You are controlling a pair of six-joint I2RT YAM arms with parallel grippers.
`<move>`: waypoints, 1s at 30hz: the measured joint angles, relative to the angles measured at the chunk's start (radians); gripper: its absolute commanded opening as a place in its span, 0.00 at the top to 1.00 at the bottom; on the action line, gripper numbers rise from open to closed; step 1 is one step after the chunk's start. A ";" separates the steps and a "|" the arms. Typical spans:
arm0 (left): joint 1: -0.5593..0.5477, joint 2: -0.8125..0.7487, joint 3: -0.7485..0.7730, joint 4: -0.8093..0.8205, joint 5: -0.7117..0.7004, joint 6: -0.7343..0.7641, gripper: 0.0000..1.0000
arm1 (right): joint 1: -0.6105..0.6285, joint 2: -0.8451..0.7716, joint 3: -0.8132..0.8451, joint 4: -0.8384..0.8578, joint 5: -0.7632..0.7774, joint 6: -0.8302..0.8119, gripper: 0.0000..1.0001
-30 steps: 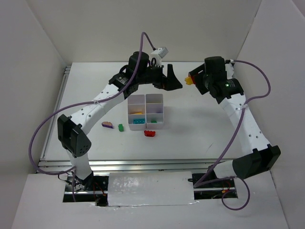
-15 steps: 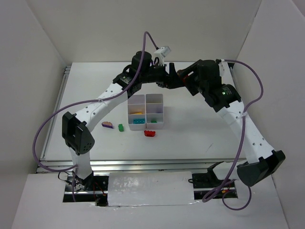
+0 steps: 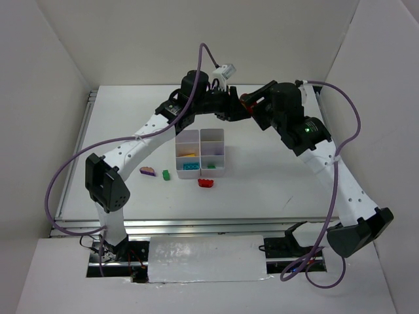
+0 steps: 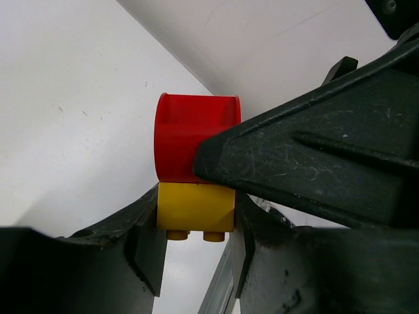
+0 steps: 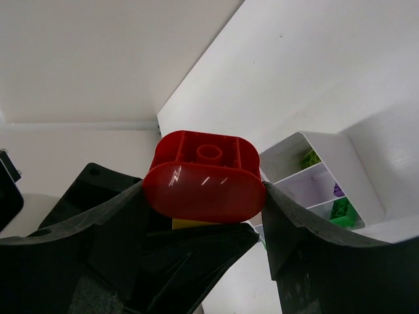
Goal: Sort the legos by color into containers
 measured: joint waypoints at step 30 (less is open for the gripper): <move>0.117 -0.248 -0.406 -0.410 -0.563 0.150 0.82 | -0.164 -0.156 -0.289 0.032 0.011 -0.201 1.00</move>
